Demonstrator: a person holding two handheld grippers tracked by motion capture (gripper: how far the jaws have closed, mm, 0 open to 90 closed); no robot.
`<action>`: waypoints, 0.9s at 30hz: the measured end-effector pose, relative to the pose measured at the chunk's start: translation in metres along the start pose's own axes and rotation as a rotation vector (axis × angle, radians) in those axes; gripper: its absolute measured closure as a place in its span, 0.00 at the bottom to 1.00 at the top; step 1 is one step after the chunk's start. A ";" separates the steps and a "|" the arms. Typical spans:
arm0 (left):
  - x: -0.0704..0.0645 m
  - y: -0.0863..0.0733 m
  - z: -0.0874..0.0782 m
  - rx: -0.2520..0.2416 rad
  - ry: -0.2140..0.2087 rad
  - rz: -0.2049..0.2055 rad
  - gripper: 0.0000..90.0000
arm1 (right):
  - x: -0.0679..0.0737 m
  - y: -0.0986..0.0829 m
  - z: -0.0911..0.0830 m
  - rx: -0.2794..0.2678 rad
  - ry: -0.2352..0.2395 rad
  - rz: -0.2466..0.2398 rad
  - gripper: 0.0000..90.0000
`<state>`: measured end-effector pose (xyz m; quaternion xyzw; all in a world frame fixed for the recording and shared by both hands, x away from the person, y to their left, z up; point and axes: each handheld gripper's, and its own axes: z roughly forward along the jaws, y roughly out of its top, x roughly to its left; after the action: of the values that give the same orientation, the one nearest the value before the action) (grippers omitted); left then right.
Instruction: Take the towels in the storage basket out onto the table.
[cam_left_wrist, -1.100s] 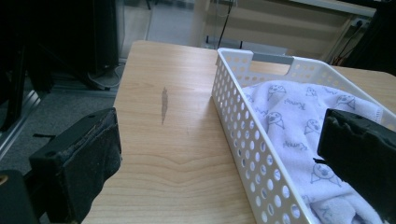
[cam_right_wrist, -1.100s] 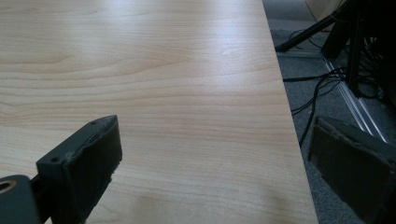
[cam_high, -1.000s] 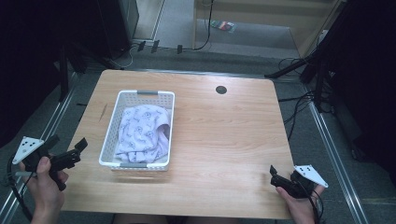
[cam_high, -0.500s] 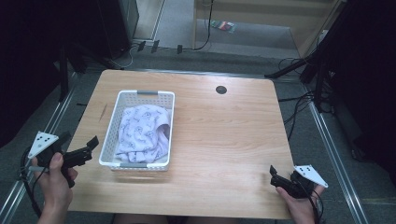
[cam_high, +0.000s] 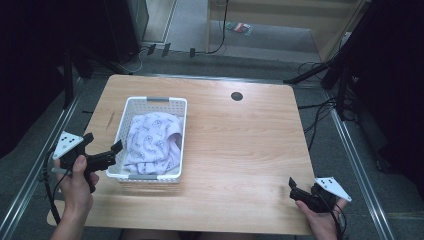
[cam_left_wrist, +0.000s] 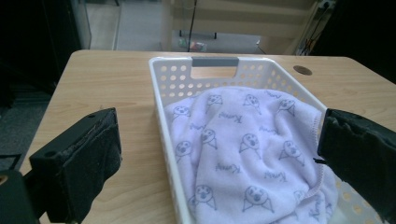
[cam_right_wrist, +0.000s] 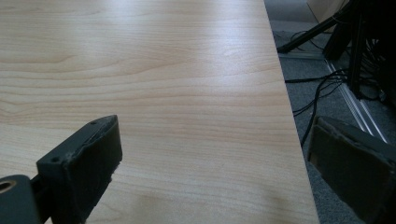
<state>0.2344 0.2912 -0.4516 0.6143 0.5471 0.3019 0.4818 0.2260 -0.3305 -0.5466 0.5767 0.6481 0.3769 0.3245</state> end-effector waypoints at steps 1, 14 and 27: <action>-0.002 0.001 0.001 0.001 -0.002 0.004 0.00 | 0.000 0.000 0.000 0.000 0.000 0.000 0.04; -0.018 0.008 0.021 0.008 -0.002 0.021 0.00 | 0.000 0.000 0.000 0.000 0.004 -0.001 0.03; -0.025 0.009 0.051 0.069 -0.044 -0.017 0.00 | 0.000 0.000 0.000 0.001 0.007 -0.001 0.04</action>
<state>0.2780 0.2542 -0.4572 0.6325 0.5517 0.2650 0.4747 0.2258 -0.3308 -0.5465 0.5751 0.6497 0.3785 0.3223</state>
